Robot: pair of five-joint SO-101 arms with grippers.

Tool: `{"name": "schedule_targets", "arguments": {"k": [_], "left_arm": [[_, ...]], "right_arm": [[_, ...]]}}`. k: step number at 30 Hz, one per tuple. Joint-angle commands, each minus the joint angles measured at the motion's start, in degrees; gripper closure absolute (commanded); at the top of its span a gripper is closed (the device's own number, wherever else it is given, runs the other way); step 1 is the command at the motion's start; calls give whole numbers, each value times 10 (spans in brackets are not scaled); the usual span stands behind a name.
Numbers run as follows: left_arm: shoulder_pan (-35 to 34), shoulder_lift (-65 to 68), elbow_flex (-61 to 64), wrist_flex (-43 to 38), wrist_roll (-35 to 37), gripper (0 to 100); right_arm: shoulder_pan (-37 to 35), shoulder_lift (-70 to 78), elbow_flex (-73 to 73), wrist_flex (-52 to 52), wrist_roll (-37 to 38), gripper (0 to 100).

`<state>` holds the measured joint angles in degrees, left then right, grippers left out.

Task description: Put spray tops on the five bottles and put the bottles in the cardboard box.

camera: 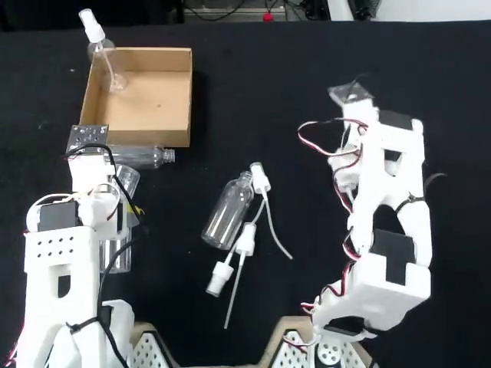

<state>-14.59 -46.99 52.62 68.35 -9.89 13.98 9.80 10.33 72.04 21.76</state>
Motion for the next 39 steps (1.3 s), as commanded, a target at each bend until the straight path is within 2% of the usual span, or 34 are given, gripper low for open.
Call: {"name": "schedule_targets", "arguments": {"k": [1,8,10,17,22,26,33,39], "left_arm": [[-7,-11,-6,-10,-3,833],[0,-11,-11,-11,1,833],[4,-11,-17,-12,2,833],[107,-11,-44,-64,35,833],[152,-11,-41,-120,40,833],[176,-11,-42,-141,67,833],[234,-15,-29,-200,70,833],[275,-141,67,-259,78,833]], "right_arm": [[-23,-42,-41,-29,-110,949],[-86,-139,-129,65,-149,949],[-102,-176,-128,62,-167,949],[-135,-255,-123,18,-241,949],[-164,-312,-125,0,-286,949],[-178,-369,-121,-11,-302,949],[-177,-388,-124,-14,-366,949],[-177,-425,-112,-15,-388,949]]}}
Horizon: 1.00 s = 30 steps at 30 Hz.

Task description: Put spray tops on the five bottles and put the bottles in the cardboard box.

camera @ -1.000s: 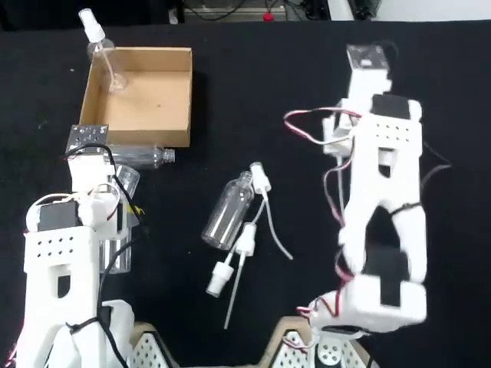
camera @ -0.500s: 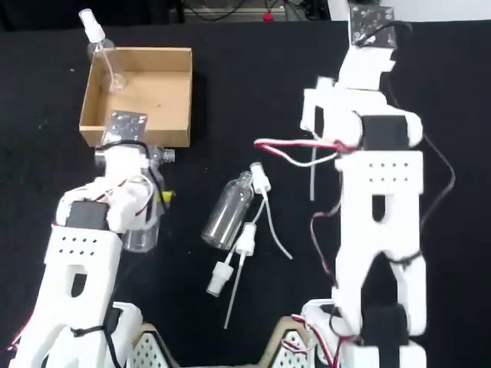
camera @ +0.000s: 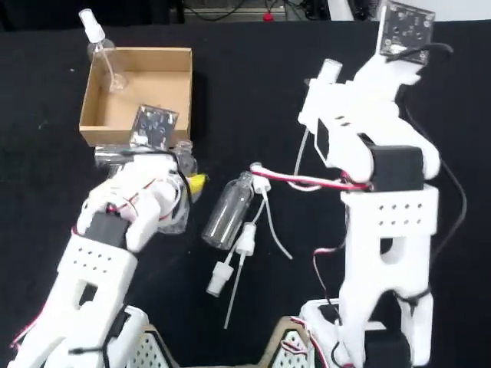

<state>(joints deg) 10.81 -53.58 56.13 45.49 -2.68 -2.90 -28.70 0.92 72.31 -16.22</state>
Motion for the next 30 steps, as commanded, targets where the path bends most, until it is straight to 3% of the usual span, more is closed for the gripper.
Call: {"name": "schedule_targets", "arguments": {"k": [1,7,18,24,30], "left_arm": [[21,-104,46,-34,6,832],[33,-200,80,-11,8,783],[95,-327,119,63,30,788],[95,-457,183,85,30,788],[95,-510,213,105,34,788]], "right_arm": [[-8,-51,-11,-21,-8,949],[-10,-124,44,-48,-26,949],[-16,-297,192,-151,-52,950],[-116,-283,190,-176,-47,950],[-167,-276,189,-202,-47,950]]}}
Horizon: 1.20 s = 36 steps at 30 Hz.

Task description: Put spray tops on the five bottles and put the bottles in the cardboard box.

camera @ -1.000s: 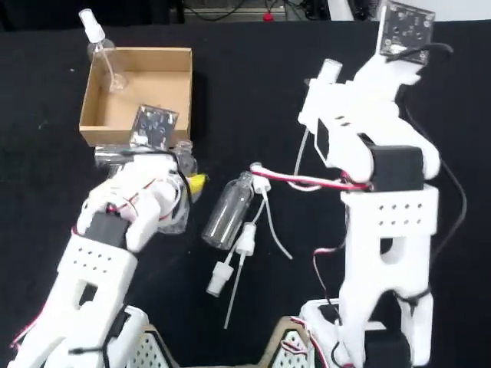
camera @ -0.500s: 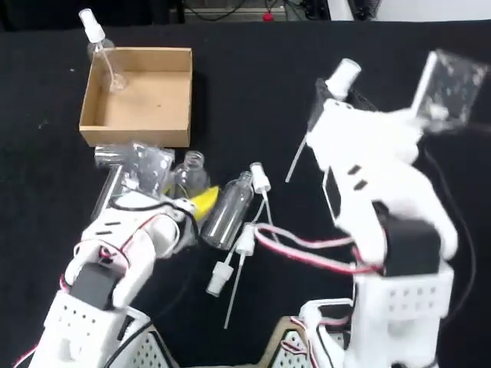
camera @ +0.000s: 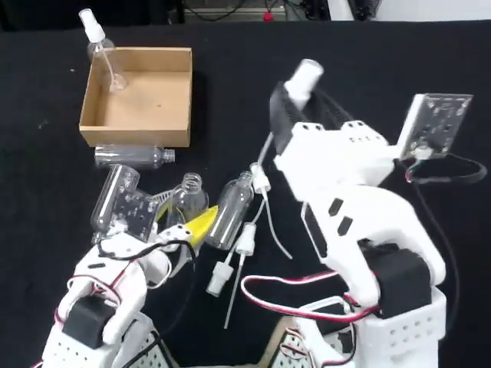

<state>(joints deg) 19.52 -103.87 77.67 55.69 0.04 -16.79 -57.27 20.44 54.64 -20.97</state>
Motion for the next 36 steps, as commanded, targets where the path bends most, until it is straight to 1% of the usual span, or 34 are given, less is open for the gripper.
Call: {"name": "schedule_targets", "arguments": {"k": [1,7,9,13,16,18,21,24,26,36], "left_arm": [[7,-6,0,3,7,788],[8,-5,5,-5,8,788],[7,-5,12,-27,8,788],[-17,-5,56,-108,8,788],[-39,-5,101,-179,8,788],[-42,-5,119,-213,8,795],[-38,-5,124,-218,8,809],[-41,-5,123,-220,8,806],[-41,-5,123,-220,8,805],[-41,-5,123,-221,6,805]], "right_arm": [[-35,9,-8,-32,1,950],[-67,14,-10,-66,2,950],[-73,14,-10,-78,2,950],[-91,14,-7,-92,2,950],[-91,15,-7,-92,2,950],[-91,15,-7,-92,3,950],[-92,27,-7,-93,6,950],[-110,53,-7,-120,45,950],[-115,70,-7,-135,58,950],[-116,123,6,-205,55,950]]}}
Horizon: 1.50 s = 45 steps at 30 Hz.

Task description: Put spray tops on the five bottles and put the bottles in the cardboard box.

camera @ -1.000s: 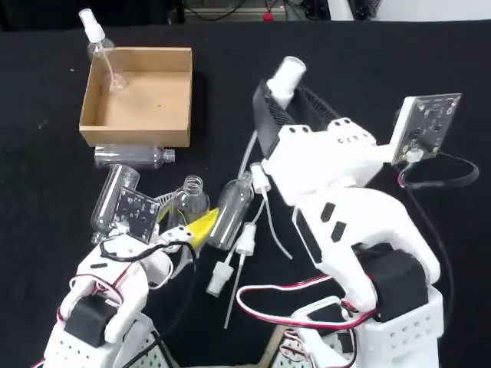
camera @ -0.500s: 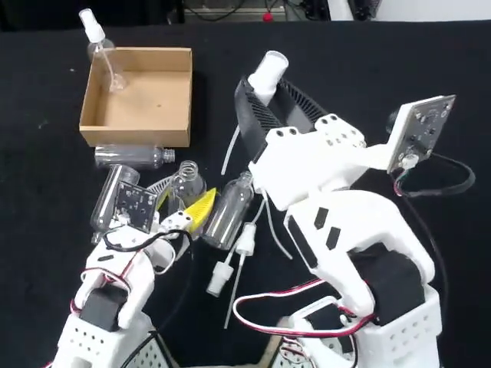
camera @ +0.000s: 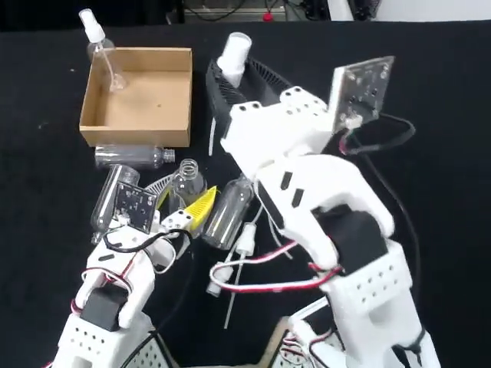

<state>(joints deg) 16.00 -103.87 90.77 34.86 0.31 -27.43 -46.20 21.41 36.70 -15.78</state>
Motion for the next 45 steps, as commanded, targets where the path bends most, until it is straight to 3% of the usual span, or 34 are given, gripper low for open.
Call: {"name": "schedule_targets", "arguments": {"k": [1,13,22,45], "left_arm": [[-6,-5,-8,-12,4,805],[-6,-5,-8,-12,4,806],[-6,-5,-8,-12,4,807],[-18,-5,-8,-12,4,807]], "right_arm": [[-11,15,-5,-25,2,950],[-52,22,7,-26,5,950],[-50,18,84,-120,6,950],[-54,-43,207,-118,6,950]]}}
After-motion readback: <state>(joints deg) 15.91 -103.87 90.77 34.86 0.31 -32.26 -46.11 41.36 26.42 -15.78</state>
